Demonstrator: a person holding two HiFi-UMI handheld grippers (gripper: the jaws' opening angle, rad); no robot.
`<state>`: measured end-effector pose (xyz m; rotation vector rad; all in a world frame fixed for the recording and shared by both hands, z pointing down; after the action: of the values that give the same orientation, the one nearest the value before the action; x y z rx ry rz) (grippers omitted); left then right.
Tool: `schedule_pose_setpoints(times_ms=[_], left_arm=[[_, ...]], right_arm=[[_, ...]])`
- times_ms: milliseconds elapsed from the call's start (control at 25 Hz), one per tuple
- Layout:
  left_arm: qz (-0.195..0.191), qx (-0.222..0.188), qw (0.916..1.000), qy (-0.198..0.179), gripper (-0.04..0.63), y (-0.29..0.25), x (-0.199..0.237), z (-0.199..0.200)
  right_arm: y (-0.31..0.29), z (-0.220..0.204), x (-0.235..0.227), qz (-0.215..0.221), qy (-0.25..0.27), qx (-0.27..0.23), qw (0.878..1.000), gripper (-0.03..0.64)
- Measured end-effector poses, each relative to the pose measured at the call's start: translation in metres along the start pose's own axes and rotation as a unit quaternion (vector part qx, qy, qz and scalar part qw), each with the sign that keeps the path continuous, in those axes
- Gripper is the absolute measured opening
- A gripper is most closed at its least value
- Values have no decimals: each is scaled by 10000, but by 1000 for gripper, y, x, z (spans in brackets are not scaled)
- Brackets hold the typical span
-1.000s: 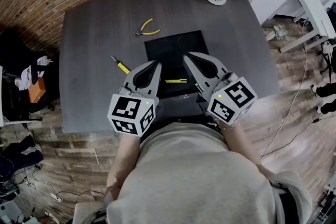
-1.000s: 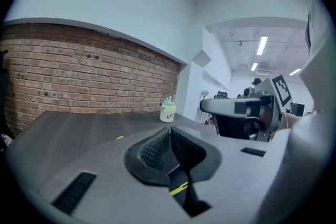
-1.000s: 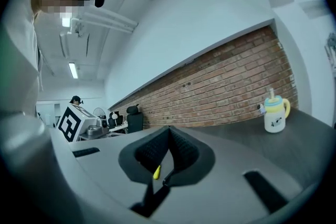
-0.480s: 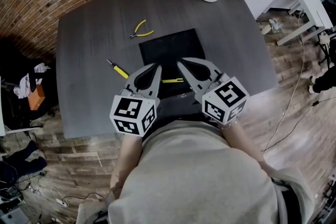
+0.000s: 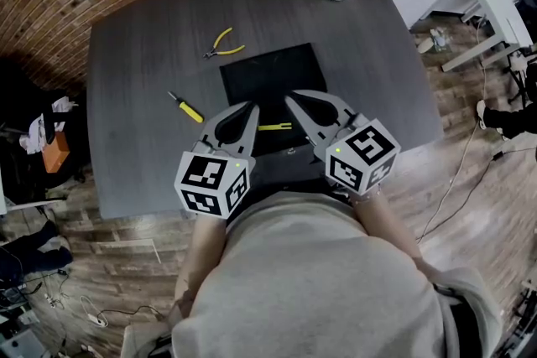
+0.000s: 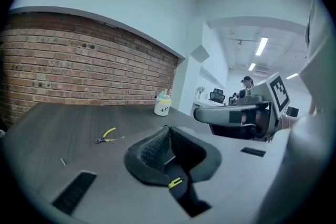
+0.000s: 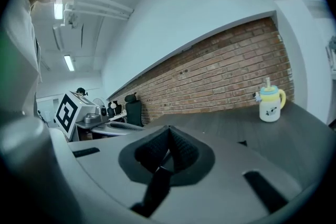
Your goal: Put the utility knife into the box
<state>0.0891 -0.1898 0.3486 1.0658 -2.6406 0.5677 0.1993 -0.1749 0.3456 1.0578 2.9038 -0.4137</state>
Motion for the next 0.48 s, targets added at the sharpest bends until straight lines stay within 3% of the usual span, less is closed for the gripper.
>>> schedule_pose_setpoints(times_ms=[480], left_arm=[[-61, 70, 9999, 44, 28, -1, 2, -6]], right_arm=[[-1, -12, -6, -118, -68, 300, 9995, 4]])
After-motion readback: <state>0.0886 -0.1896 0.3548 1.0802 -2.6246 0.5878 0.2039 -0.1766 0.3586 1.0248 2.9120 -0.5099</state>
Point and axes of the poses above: the fingertips, and each gripper's own axes: y backward along the fingers, x to its left, z out of its top, the point moved 4 cm from there along y, backward along the fingers, and after that the axes turned 8 degrees about y, right-handed, at the moved point
